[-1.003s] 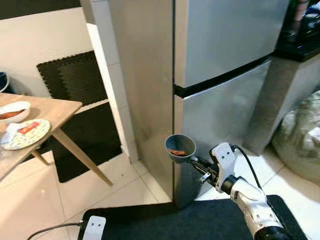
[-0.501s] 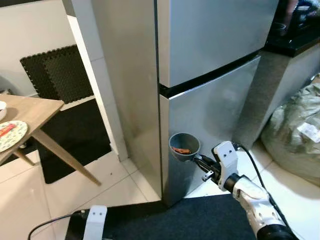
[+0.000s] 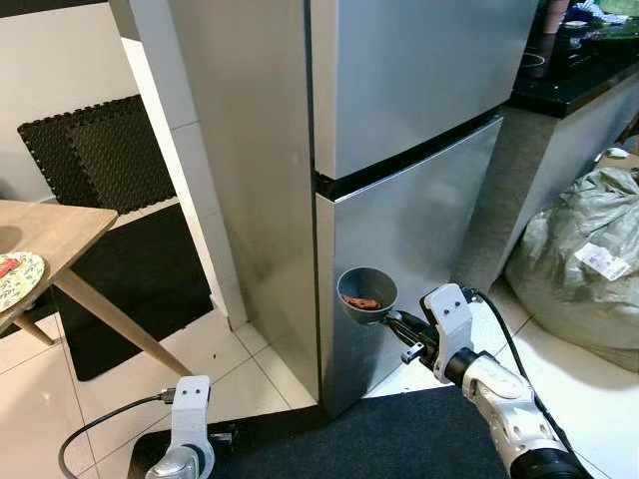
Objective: Restocking fridge
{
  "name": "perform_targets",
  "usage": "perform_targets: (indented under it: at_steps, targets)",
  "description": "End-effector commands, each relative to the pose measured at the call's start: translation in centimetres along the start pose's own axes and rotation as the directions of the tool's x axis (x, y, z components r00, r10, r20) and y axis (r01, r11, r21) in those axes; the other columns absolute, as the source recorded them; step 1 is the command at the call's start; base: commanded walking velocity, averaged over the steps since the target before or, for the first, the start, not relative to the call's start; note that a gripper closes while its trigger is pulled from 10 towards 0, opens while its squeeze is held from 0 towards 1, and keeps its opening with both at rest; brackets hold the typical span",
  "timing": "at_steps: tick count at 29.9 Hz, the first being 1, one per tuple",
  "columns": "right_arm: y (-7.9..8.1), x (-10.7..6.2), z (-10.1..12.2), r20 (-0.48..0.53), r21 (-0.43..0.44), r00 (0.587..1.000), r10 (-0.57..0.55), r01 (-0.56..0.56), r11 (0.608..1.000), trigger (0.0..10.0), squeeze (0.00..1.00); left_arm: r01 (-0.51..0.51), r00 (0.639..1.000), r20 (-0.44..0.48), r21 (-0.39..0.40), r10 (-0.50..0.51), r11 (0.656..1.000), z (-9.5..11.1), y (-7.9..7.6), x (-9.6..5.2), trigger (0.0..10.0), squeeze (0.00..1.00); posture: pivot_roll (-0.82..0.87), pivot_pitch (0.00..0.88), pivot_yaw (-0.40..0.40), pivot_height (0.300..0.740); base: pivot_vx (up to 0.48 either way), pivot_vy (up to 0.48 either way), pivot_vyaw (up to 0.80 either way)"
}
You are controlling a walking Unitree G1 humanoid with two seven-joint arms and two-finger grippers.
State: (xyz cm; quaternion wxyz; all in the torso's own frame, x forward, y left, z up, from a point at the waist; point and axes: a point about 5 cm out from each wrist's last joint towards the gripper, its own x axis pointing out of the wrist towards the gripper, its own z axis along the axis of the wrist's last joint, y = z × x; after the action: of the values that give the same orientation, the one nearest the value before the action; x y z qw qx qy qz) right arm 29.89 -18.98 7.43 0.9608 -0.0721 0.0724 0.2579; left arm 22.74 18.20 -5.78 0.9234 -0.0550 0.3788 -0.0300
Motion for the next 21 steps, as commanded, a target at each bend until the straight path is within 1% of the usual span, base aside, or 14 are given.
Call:
perform_targets:
  at_steps: [1, 3, 6, 7, 9, 19, 21]
  targets:
    - [0.0, 0.1, 0.2, 0.013, -0.007, 1.0, -0.005, 0.005, 1.0, 10.0, 0.0, 0.003, 1.0, 0.008, -0.002, -0.003, 1.0, 0.0, 0.2, -0.1, 10.0, 0.0, -0.21, 0.0, 0.063, 0.74, 0.0, -0.454, 0.0]
    - [0.0, 0.0, 0.2, 0.012, -0.005, 1.0, -0.006, 0.006, 1.0, 10.0, 0.0, 0.029, 0.999, 0.029, -0.01, -0.028, 1.0, 0.4, -0.3, 0.1, 10.0, 0.0, -0.21, 0.0, 0.062, 0.74, 0.0, -0.452, 0.0]
    - [0.0, 0.0, 0.1, 0.01, -0.005, 1.0, -0.006, 0.006, 1.0, 10.0, 0.0, 0.041, 0.998, 0.042, -0.013, -0.04, 0.999, 0.7, -0.6, 0.2, 10.0, 0.0, -0.21, 0.0, 0.058, 0.74, 0.0, -0.45, 0.0]
    - [-0.1, 0.0, 0.1, 0.009, -0.007, 1.0, -0.007, 0.007, 1.0, 10.0, 0.0, 0.05, 0.997, 0.051, -0.014, -0.05, 0.999, 1.0, -0.9, 0.3, 10.0, 0.0, -0.21, 0.0, 0.057, 0.74, 0.0, -0.251, 0.0]
    - [-0.1, 0.0, 0.1, 0.009, -0.007, 1.0, -0.007, 0.007, 1.0, 10.0, 0.0, 0.05, 0.997, 0.051, -0.014, -0.05, 0.999, 1.0, -0.9, 0.3, 10.0, 0.0, -0.21, 0.0, 0.057, 0.74, 0.0, -0.251, 0.0]
    - [-0.1, -0.2, 0.0, 0.004, -0.011, 1.0, -0.011, 0.011, 1.0, 10.0, 0.0, 0.086, 0.995, 0.049, -0.02, -0.085, 0.996, 0.7, -1.3, 0.2, 10.0, 0.0, -0.22, 0.0, 0.062, 0.74, 0.0, 0.0, 0.0]
    - [-0.1, -0.2, 0.0, 0.002, -0.013, 1.0, -0.012, 0.012, 1.0, 10.0, 0.0, 0.102, 0.994, 0.046, 0.003, -0.102, 0.995, 0.7, -1.4, 0.2, 10.0, 0.0, -0.22, 0.0, 0.062, 0.74, 0.0, 0.0, 0.0]
